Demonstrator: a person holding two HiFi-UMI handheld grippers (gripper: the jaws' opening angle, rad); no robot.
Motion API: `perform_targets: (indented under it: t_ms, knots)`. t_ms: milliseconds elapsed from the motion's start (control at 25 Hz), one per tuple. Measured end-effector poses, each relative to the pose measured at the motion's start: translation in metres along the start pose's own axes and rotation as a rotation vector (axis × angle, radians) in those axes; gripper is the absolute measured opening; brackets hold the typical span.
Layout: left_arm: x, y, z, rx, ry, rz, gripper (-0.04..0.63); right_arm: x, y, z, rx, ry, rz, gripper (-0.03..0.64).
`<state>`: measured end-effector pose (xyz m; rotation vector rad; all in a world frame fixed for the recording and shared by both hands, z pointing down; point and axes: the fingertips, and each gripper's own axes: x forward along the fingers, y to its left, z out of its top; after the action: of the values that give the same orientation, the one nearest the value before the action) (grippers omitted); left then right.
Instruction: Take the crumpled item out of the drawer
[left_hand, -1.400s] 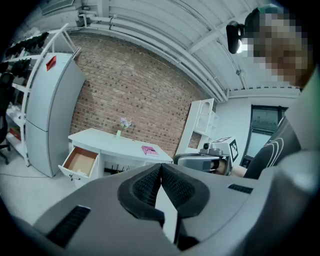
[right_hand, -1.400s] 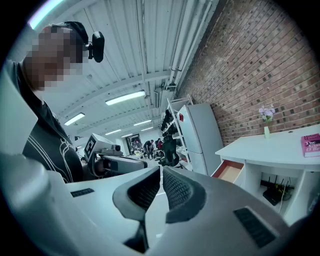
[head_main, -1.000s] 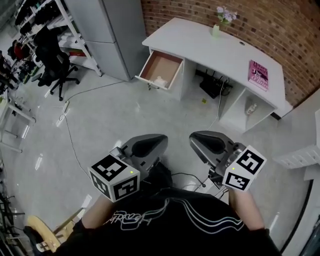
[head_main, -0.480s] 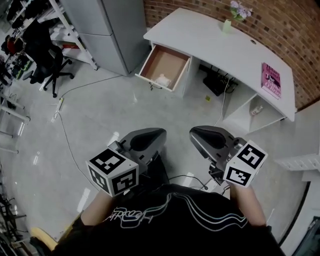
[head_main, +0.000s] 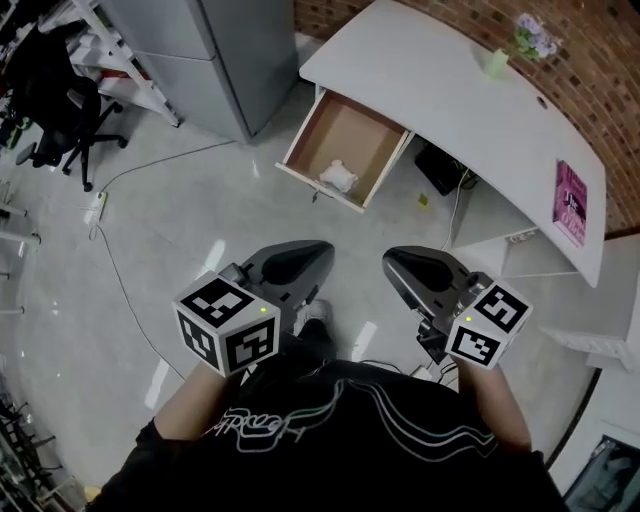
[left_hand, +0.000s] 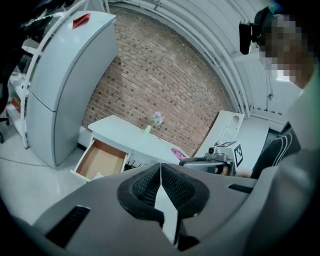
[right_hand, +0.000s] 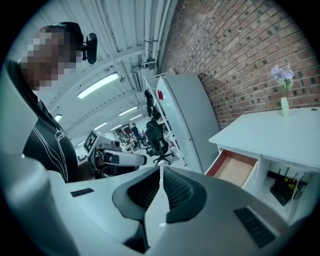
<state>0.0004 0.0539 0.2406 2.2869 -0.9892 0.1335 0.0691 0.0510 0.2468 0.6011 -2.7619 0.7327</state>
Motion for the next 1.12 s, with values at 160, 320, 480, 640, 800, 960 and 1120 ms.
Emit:
perform_targets:
  t_ms: [160,320,480,640,800,960,1120]
  knots:
    - [0.017,0.065,0.022,0.004,0.008,-0.012,0.023,0.053,-0.043,0.018,-0.009,0.028,-0.032,0.051]
    - [0.034,0.112,0.027,0.009,0.018,0.001,0.023,0.092,-0.084,0.017,-0.027,0.064,-0.06,0.051]
    - [0.055,0.143,0.024,0.007,0.023,0.024,0.023,0.12,-0.128,0.008,-0.048,0.108,-0.074,0.051]
    - [0.078,0.172,0.018,-0.003,0.039,0.062,0.023,0.148,-0.175,-0.003,-0.078,0.169,-0.1,0.051]
    - [0.098,0.202,0.019,-0.039,0.045,0.092,0.023,0.18,-0.222,-0.018,-0.103,0.256,-0.11,0.052]
    - [0.121,0.238,0.022,-0.08,0.06,0.134,0.023,0.214,-0.265,-0.033,-0.105,0.334,-0.098,0.054]
    - [0.147,0.278,0.025,-0.112,0.073,0.173,0.023,0.25,-0.313,-0.05,-0.113,0.406,-0.093,0.079]
